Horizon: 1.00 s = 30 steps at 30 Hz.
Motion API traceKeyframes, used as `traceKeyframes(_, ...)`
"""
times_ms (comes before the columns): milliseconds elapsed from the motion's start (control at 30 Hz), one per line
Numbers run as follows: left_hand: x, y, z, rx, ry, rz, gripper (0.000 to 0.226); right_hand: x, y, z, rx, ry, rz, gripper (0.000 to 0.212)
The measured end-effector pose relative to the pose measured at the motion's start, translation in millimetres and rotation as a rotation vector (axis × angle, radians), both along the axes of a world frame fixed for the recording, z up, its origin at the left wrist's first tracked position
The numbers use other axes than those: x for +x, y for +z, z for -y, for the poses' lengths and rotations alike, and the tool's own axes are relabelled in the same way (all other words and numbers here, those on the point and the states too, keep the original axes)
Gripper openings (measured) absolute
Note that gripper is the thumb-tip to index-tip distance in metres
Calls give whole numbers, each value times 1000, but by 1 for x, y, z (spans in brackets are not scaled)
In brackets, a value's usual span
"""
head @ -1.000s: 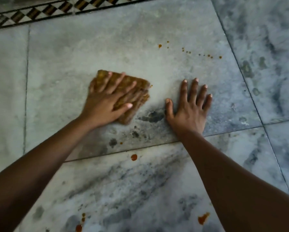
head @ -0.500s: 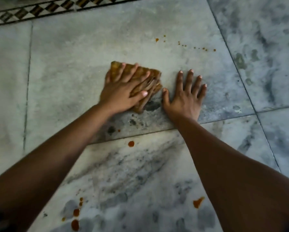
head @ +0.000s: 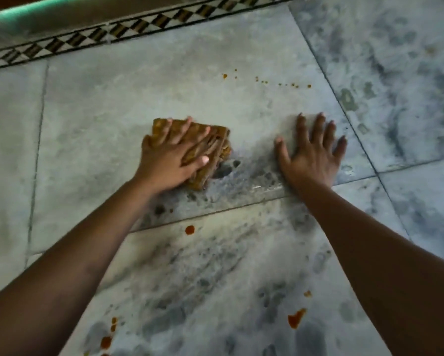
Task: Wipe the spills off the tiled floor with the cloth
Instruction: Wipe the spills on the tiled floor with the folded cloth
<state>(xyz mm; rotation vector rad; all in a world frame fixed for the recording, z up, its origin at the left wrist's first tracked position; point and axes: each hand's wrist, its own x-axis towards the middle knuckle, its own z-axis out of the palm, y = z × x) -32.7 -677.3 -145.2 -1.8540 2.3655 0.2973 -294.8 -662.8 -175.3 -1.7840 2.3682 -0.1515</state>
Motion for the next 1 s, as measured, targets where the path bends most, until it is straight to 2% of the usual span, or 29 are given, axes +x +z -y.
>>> traceKeyframes(100,3,1,58,35,215,10,60,1,0,1,-8,10,19,71)
traceKeyframes(200,-35,1,110,18,370,-48,59,0,0,2,-16,5,14,71)
traceKeyframes(333,-80,0,85,9,175,-19,60,1,3,2,-15,-1,39,72)
traceKeyframes(400,-66,-3,45,-37,27,7,61,0,6,1,-3,-7,43,72)
traceKeyframes(467,-32,-4,22,-70,-8,32,62,1,6,0,10,-3,44,72)
traceKeyframes(567,-2,-2,64,-56,232,32,58,1,8,-1,37,7,52,71)
traceKeyframes(633,-9,-1,114,-39,377,18,57,2,9,-1,43,6,54,71)
traceKeyframes(700,-32,0,158,-18,427,-32,59,2,8,-1,39,2,53,71)
traceKeyframes(767,-64,1,181,-17,378,-61,60,2,8,0,38,1,52,71)
traceKeyframes(867,-112,3,168,-14,132,-60,58,2,7,0,15,-10,53,72)
traceKeyframes(1000,-87,-4,107,-59,-240,-29,61,3,7,-1,1,-18,67,74)
